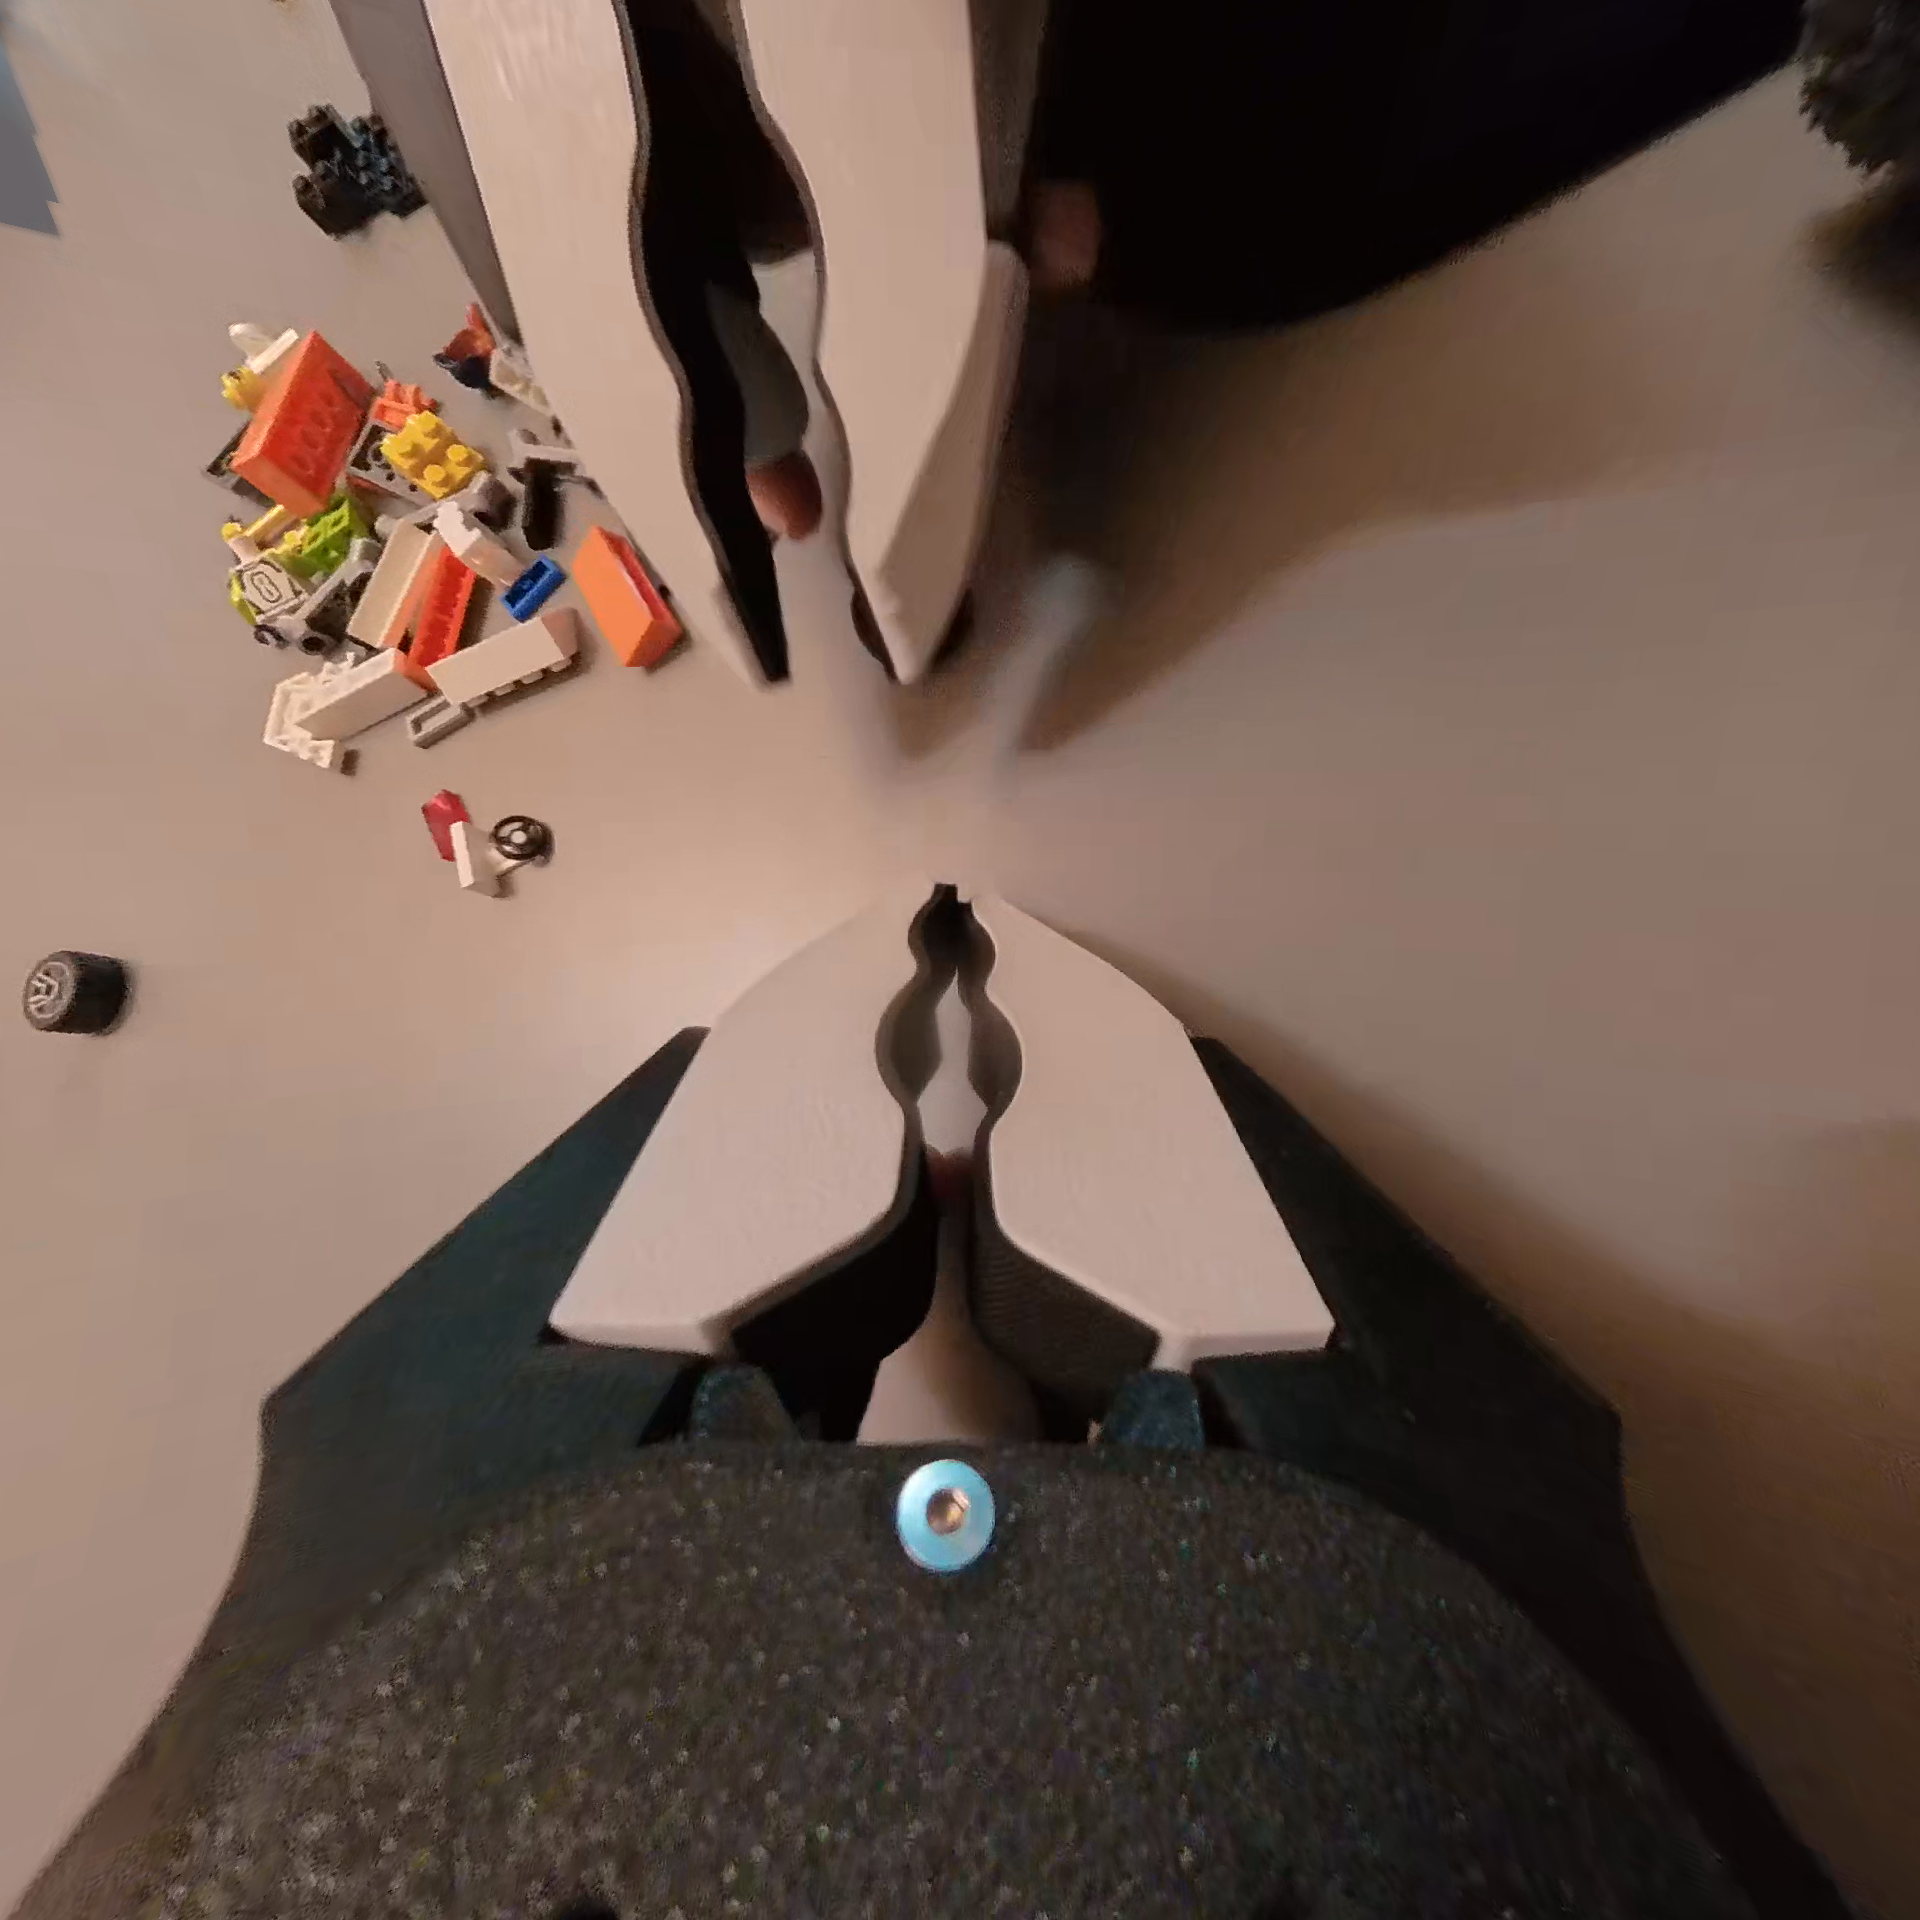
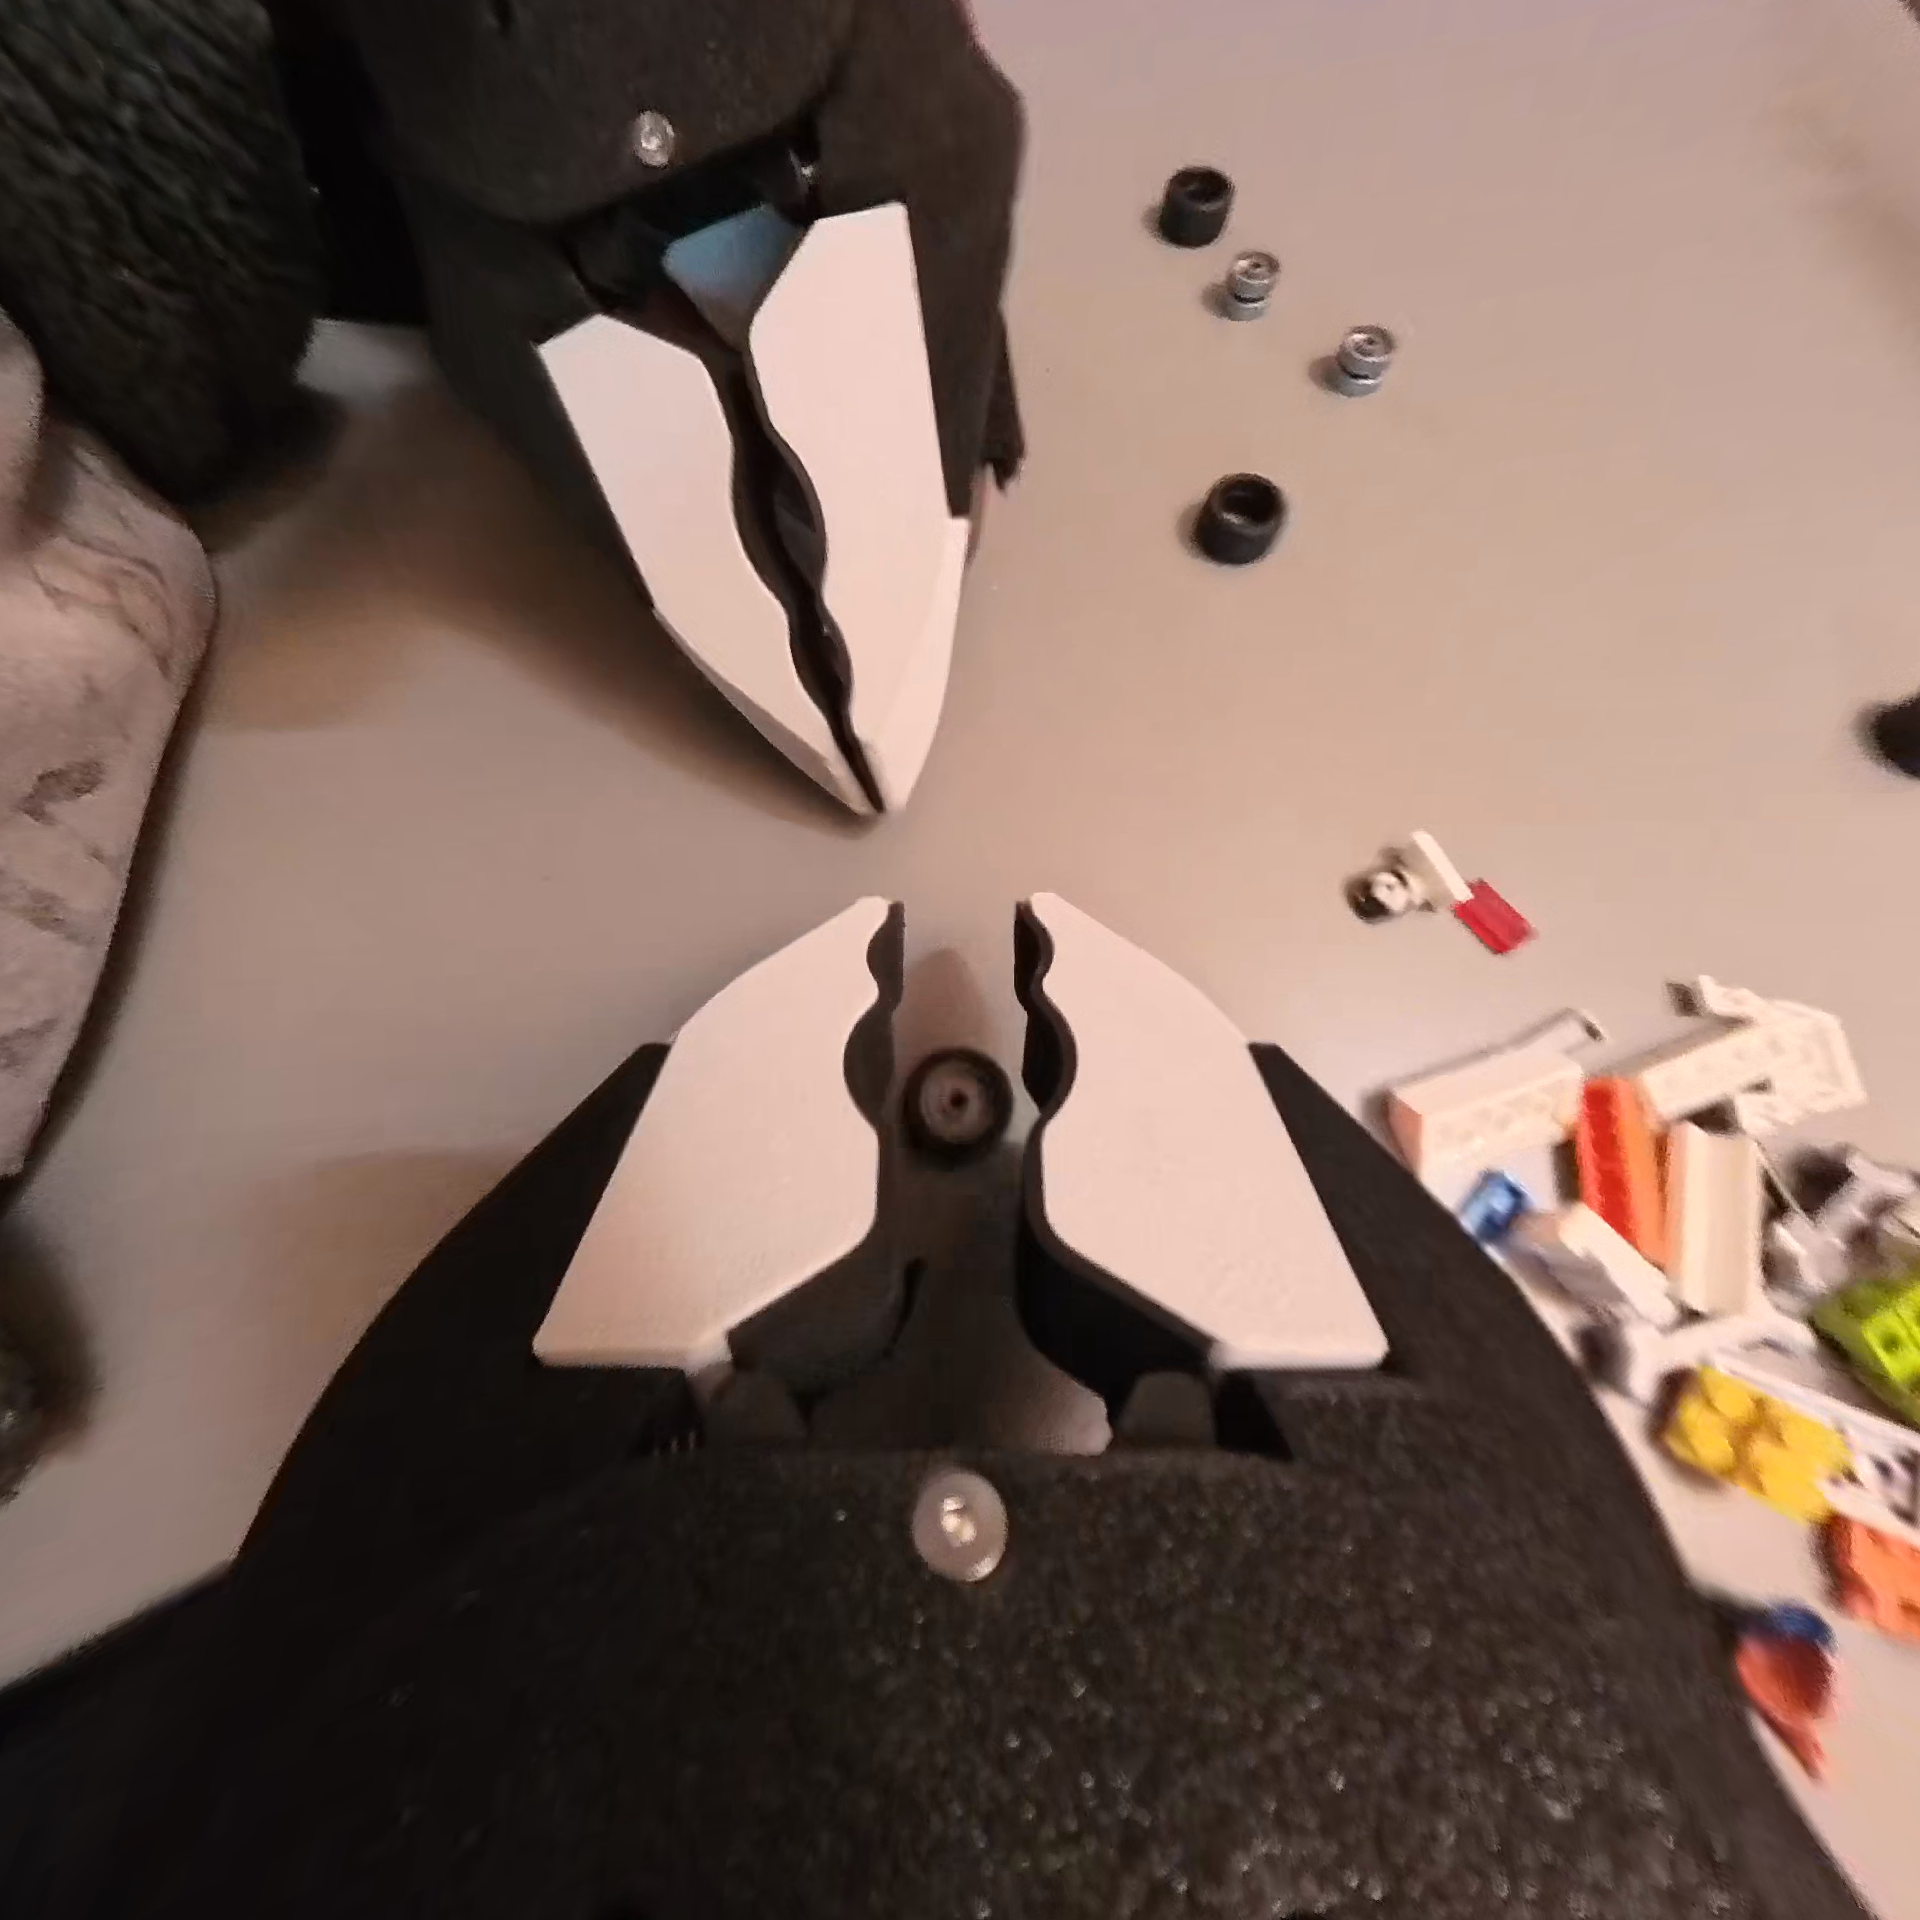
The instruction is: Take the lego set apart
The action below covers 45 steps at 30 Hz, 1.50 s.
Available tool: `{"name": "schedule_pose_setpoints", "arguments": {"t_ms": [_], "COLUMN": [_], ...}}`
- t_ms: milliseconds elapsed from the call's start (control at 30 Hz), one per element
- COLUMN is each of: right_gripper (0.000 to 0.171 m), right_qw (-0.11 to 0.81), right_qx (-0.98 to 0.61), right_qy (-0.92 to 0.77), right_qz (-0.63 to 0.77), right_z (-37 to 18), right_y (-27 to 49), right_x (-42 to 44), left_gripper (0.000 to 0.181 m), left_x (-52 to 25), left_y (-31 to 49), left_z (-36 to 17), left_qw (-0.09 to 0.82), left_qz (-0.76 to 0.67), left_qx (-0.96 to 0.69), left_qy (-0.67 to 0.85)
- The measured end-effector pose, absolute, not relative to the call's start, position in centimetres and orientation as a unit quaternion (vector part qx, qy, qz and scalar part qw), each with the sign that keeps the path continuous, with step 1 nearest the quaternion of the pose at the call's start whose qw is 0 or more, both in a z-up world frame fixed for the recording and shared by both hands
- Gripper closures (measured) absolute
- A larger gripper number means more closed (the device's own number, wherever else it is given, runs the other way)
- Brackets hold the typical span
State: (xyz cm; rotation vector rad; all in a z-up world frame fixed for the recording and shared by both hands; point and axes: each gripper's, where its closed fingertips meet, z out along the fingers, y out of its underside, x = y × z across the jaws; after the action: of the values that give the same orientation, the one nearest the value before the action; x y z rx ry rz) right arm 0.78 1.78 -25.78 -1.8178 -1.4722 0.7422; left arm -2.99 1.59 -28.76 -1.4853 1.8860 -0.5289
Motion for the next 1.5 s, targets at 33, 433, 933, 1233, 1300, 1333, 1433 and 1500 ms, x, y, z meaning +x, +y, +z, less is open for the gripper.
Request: {"name": "schedule_pose_setpoints", "arguments": {"t_ms": [33, 433, 933, 1233, 1300, 1333, 1433, 1500], "right_gripper": [0.151, 0.151, 0.151, 0.150, 0.150, 0.150, 0.150, 0.151], "right_qw": [0.335, 0.329, 0.497, 0.506, 0.504, 0.501, 0.491, 0.479], "right_qx": [-0.705, -0.699, -0.601, -0.600, -0.605, -0.607, -0.618, -0.633], "right_qy": [-0.560, -0.601, -0.608, -0.604, -0.596, -0.594, -0.573, -0.553], "right_qz": [0.278, 0.203, 0.151, 0.138, 0.155, 0.166, 0.221, 0.254], "right_z": [-25.6, -26.4, -22.3, -22.8, -22.9, -23.0, -22.9, -22.9], "right_y": [2.1, 1.7, 2.5, 2.8, 2.8, 2.7, 2.5, 2.6], "right_x": [1.6, 2.4, -0.5, -1.0, -1.2, -1.2, -1.2, -1.1], "left_gripper": [0.181, 0.170, 0.168, 0.172, 0.172, 0.172, 0.173, 0.173], "left_x": [-2.9, -1.5, -0.8, -0.8, -0.7, -0.7, -0.7, -0.6], "left_y": [1.6, 2.5, 3.2, 3.2, 3.1, 3.0, 2.8, 3.0], "left_z": [-28.8, -26.3, -22.6, -23.1, -23.2, -23.2, -23.1, -23.1], "left_qw": [0.332, 0.315, 0.219, 0.253, 0.261, 0.259, 0.266, 0.272], "left_qz": [-0.208, -0.382, -0.599, -0.565, -0.557, -0.558, -0.552, -0.548], "left_qx": [-0.573, -0.647, -0.667, -0.665, -0.662, -0.660, -0.652, -0.653], "left_qy": [0.720, 0.580, 0.386, 0.418, 0.427, 0.431, 0.446, 0.446]}}
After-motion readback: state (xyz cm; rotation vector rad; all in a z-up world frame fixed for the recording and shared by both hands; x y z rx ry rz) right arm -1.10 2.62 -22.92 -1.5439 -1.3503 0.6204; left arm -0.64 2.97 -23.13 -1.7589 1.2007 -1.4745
